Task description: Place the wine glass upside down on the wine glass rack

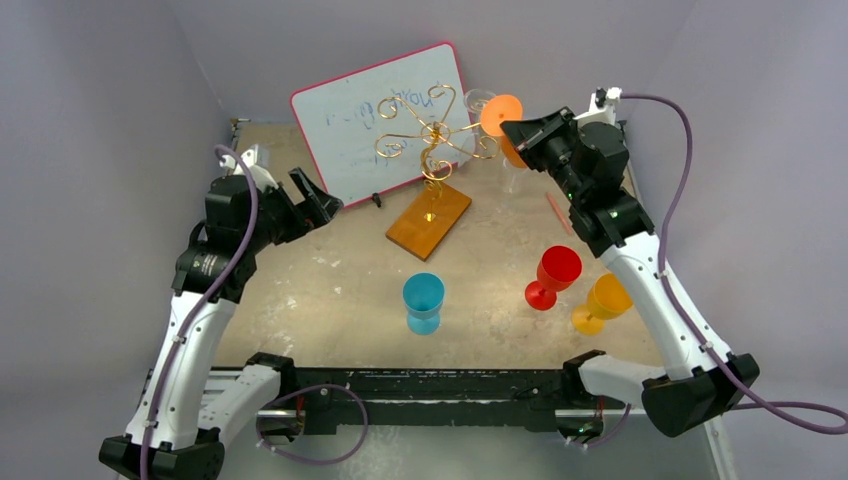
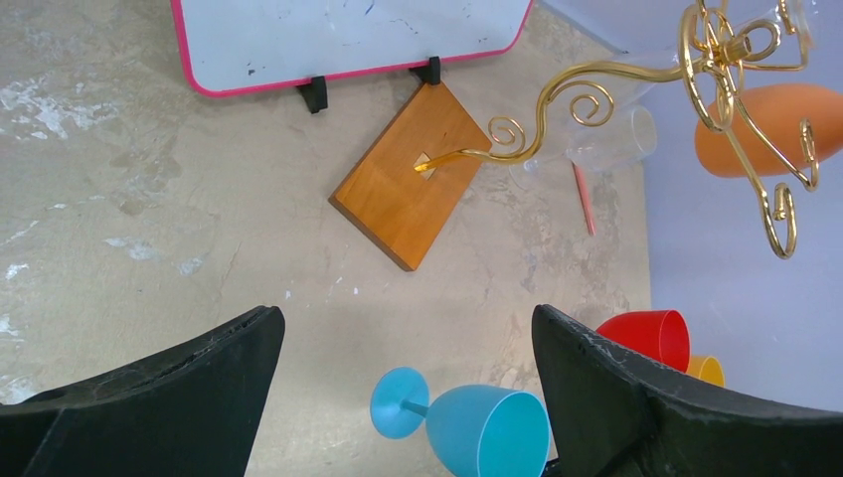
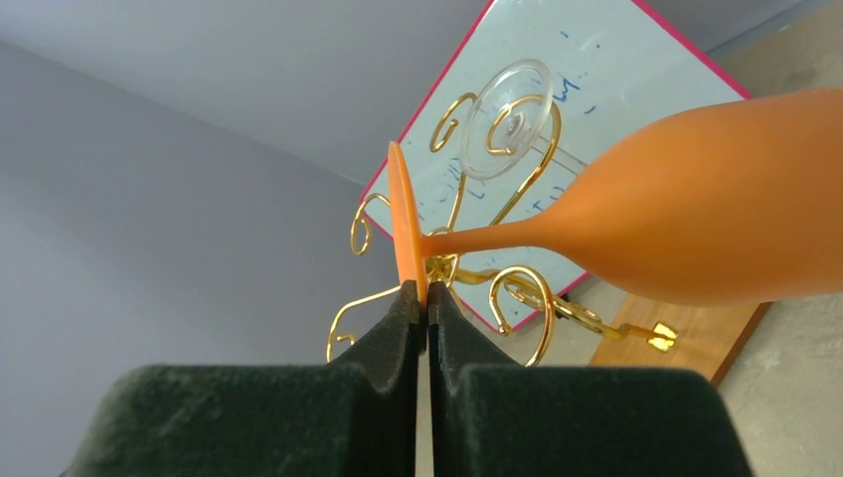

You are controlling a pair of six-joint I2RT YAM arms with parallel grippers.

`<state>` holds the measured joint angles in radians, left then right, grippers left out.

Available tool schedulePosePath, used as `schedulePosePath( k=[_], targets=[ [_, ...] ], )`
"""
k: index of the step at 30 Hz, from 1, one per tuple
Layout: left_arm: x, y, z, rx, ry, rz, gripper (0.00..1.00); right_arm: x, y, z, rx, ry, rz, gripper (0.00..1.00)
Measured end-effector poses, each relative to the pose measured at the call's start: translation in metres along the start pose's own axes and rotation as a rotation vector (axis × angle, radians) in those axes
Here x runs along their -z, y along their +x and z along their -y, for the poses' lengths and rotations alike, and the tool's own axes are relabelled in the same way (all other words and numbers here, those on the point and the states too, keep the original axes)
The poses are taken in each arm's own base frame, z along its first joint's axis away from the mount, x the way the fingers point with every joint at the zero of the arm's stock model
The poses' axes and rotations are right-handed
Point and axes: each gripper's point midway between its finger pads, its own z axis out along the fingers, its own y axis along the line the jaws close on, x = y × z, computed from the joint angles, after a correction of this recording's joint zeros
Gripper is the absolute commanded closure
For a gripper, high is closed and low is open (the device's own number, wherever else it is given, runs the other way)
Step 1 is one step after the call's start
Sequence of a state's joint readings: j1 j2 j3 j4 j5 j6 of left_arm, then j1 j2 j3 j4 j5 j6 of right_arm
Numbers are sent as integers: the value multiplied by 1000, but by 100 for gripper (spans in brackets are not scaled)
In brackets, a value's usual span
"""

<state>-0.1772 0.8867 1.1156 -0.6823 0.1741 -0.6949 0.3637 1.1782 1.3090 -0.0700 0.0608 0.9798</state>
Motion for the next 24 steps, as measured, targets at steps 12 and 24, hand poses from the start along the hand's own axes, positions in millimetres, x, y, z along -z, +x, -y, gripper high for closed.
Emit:
schedulePosePath(
  k=[12,24],
  targets=[
    [4,-2,3,-3,10,13,6,-1,6,-2,-52,-19,-28,100],
    [7,-1,2,-2,5,10,6,-8,19,3,-59,-19,-80,100]
  ],
)
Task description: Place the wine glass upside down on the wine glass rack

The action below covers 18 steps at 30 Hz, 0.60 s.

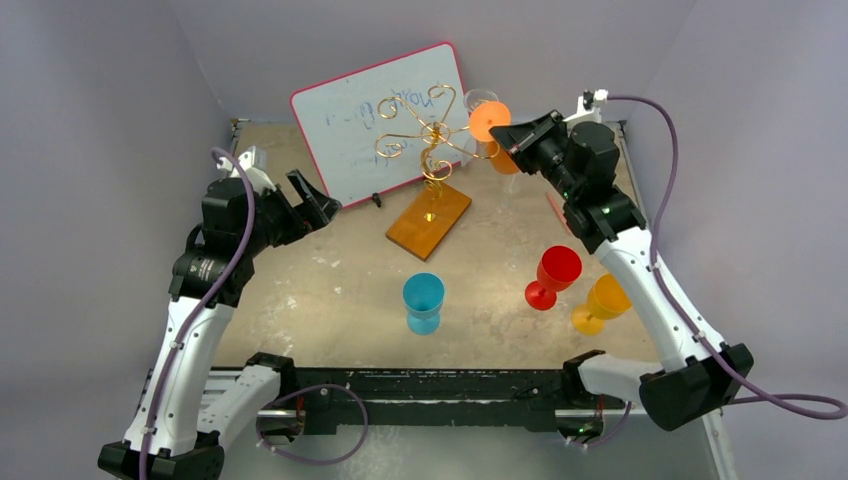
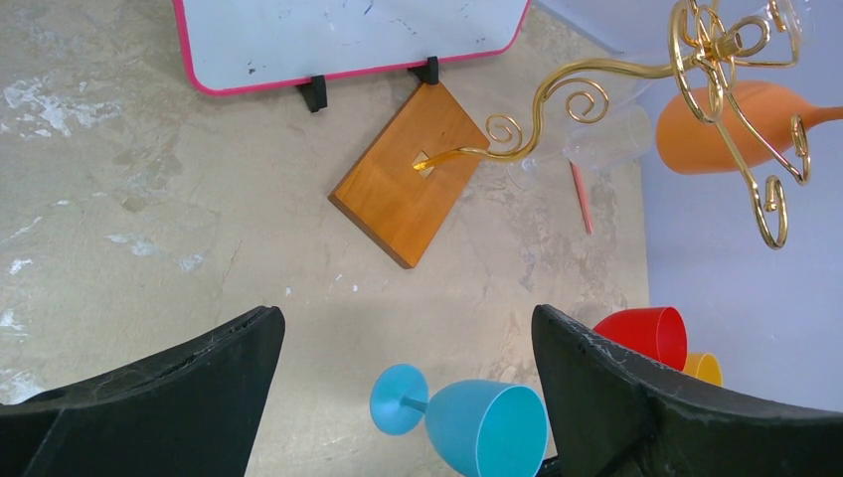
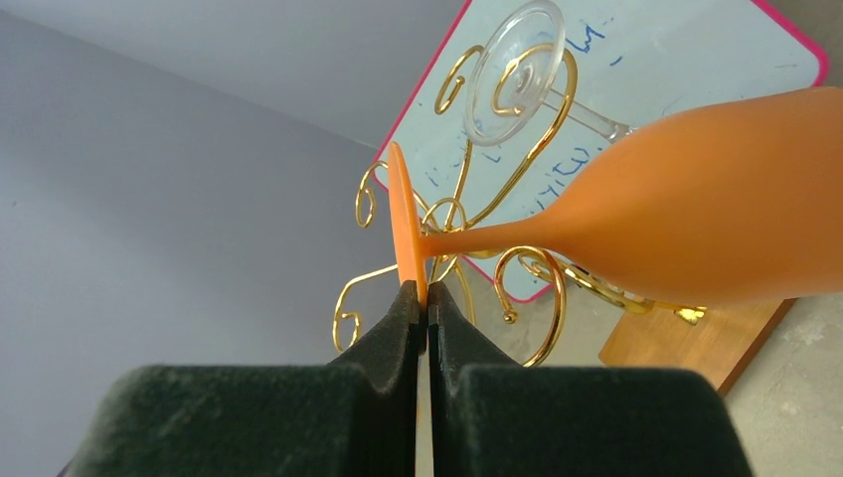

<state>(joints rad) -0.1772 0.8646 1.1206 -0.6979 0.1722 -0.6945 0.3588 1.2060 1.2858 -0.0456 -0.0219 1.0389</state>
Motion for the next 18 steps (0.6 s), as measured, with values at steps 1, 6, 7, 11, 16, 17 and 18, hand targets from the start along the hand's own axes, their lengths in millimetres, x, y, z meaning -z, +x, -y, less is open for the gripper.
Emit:
schedulePosePath(
  k=[1,6,7,11,16,17,18],
  targets=[
    [0,0,0,0,0,-1,6,-1,1,0,0,0,-5,100],
    [0,1,-1,-6,-3,-4,6,-4,7,2,-1,-1,-31,100],
    [0,1,-1,-6,-5,-6,6,-5,8,3,-1,-2,-35,100],
    [0,2,-2,-6,-6,-7,6,-7,10,0,-1,-21,-49,100],
    [0,4,-3,-4,-12,-15,6,-14,19,-2,2,-52,-92,100],
    [0,4,-3,-5,-13,-15,6,-16,21,-1,3,-52,-101,100],
    [0,4,-3,-4,-13,-16,6,-17,24,0,5,-50,-116,100]
  ],
)
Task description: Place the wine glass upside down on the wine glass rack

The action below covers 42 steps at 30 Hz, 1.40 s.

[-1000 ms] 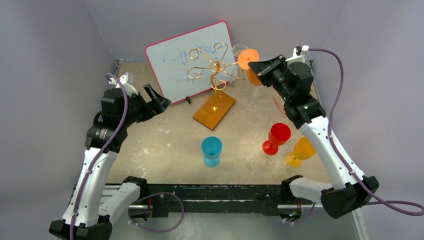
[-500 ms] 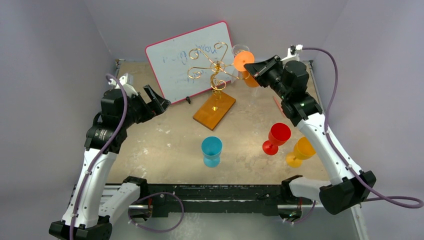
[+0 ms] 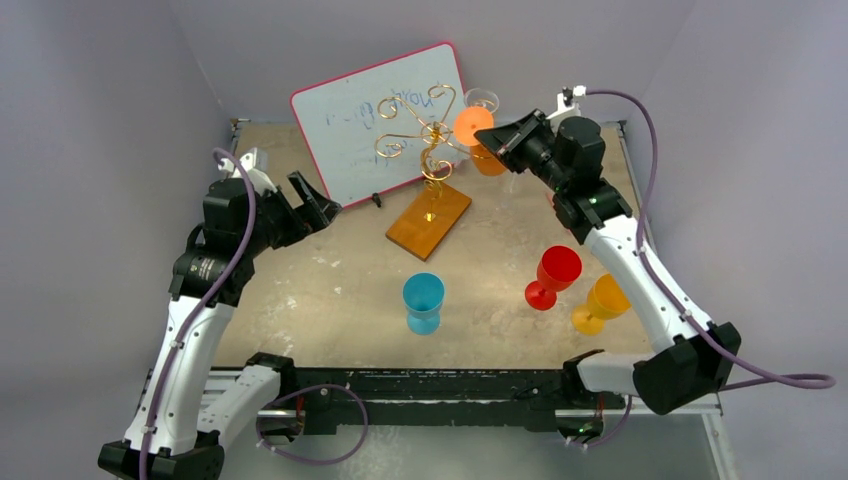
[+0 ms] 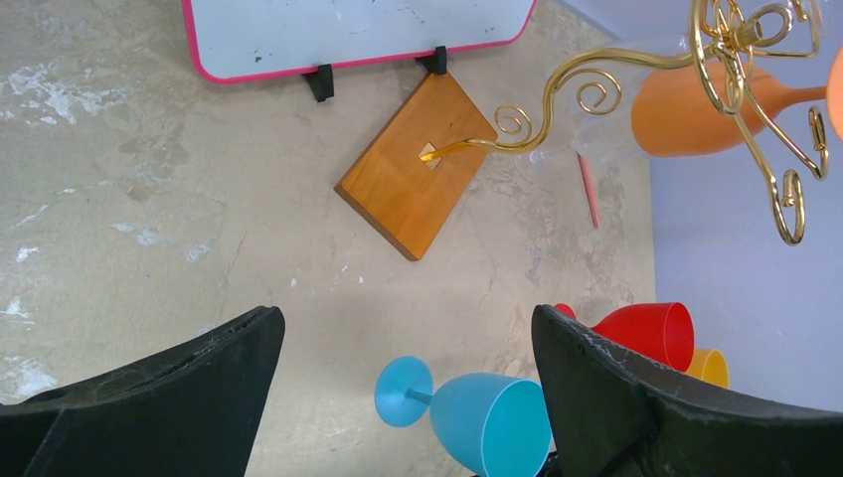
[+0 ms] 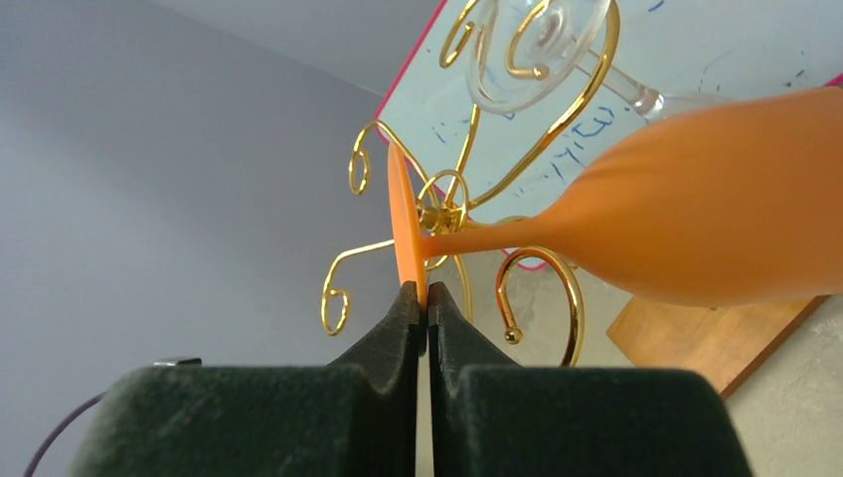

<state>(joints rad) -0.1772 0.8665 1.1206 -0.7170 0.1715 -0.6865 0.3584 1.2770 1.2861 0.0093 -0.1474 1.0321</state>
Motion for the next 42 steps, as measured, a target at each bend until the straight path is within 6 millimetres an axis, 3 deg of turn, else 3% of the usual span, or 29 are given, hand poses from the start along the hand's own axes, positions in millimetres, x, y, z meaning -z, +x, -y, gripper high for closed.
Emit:
schedulePosePath(
  k=[21,33,42],
  targets=[
    [-8,10,-11,3,-32,-28,6,-1,18,7,44,-4,-92,100],
    [-16,17,-19,-4,-54,-55,6,23,12,-3,46,-4,-75,100],
    [-21,21,-26,-3,-73,-59,6,25,13,2,21,6,-74,100]
  ],
)
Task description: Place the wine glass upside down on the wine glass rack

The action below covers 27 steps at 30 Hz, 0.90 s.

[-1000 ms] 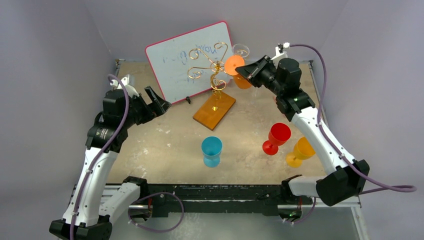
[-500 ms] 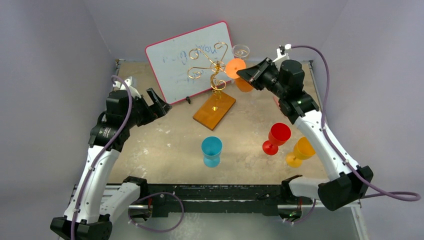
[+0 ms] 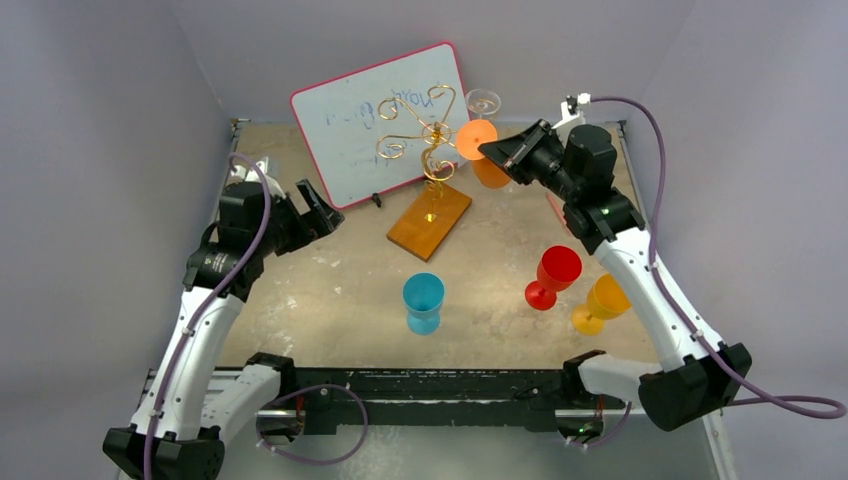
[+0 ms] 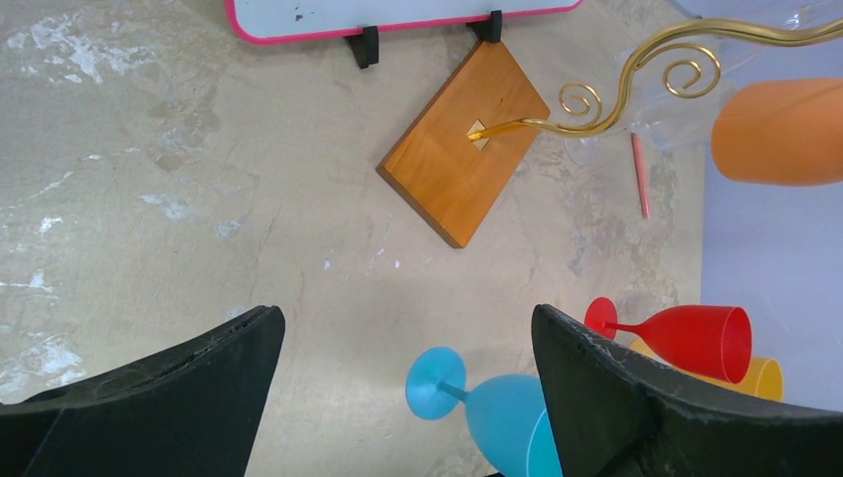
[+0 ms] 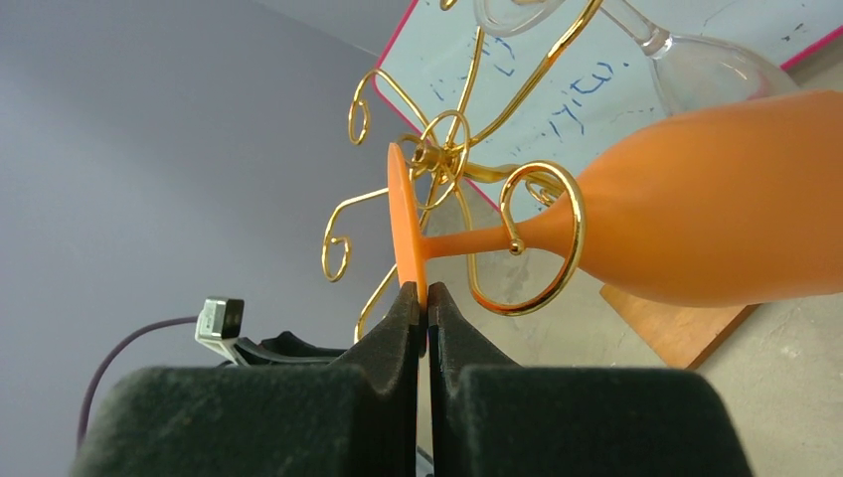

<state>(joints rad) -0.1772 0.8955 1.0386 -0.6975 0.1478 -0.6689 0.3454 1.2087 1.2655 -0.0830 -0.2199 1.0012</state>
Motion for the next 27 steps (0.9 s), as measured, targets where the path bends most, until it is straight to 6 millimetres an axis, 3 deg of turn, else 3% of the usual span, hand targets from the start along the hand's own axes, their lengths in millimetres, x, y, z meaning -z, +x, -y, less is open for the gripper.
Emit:
schedulePosePath(
  k=[27],
  targets=[
    [-9,14,-13,-2,-32,-35,5,11,-2,2,-73,1,24,100]
  ],
)
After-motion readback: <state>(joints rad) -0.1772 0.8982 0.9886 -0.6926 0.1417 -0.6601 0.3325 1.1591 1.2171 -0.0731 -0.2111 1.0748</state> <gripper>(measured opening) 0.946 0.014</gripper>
